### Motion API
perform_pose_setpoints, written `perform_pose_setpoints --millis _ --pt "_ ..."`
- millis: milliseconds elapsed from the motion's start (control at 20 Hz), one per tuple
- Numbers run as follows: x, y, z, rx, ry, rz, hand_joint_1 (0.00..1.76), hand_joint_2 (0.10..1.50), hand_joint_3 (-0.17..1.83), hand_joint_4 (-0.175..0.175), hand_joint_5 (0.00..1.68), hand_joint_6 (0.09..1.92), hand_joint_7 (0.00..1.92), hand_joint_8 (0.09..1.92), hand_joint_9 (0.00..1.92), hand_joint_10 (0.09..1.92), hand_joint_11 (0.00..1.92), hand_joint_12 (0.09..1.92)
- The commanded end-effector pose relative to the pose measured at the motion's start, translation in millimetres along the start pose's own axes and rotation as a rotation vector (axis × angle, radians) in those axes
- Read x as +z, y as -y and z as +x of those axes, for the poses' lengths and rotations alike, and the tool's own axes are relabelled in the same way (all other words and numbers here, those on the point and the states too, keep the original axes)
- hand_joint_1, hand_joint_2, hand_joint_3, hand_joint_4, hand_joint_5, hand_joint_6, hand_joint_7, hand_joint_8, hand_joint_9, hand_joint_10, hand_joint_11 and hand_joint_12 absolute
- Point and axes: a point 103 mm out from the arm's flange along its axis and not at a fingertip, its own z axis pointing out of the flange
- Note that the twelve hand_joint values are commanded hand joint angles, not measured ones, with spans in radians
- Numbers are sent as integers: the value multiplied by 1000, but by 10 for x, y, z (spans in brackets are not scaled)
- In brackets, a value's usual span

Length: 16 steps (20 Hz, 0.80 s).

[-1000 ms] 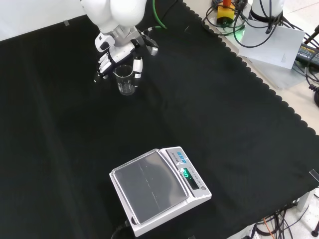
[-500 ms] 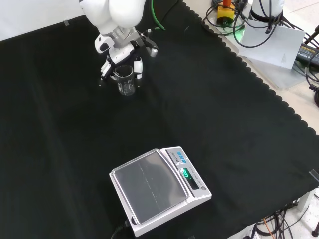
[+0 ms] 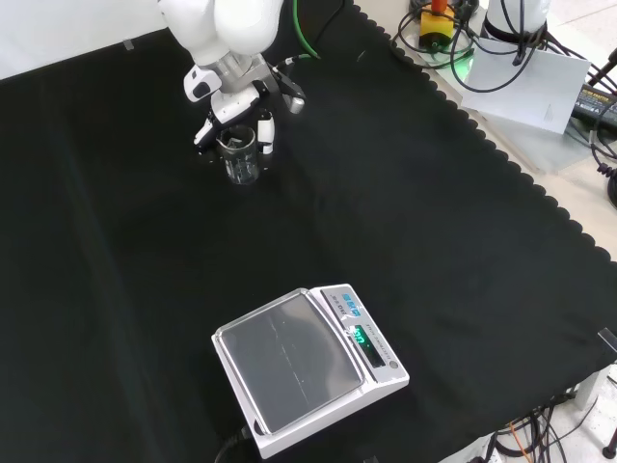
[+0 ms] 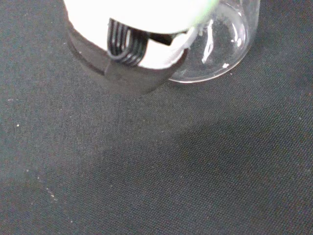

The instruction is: Pick up the beaker.

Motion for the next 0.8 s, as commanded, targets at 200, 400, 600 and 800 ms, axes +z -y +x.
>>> perform_pose_setpoints --millis 200,400,600,800 --pt "-29 -2 10 -9 1 -26 1225 685 828 -121 483 1426 752 1368 1087 1019 1270 926" --pt "-95 3 25 -10 4 -33 1232 691 834 -132 512 1443 772 1392 1099 1043 1290 915" --pt "-406 41 80 -26 18 -76 1233 692 838 -139 534 1450 775 1403 1102 1056 1299 905" --pt "-724 111 132 -39 30 -111 1113 999 445 -173 748 1389 780 1416 1103 1071 1312 887"
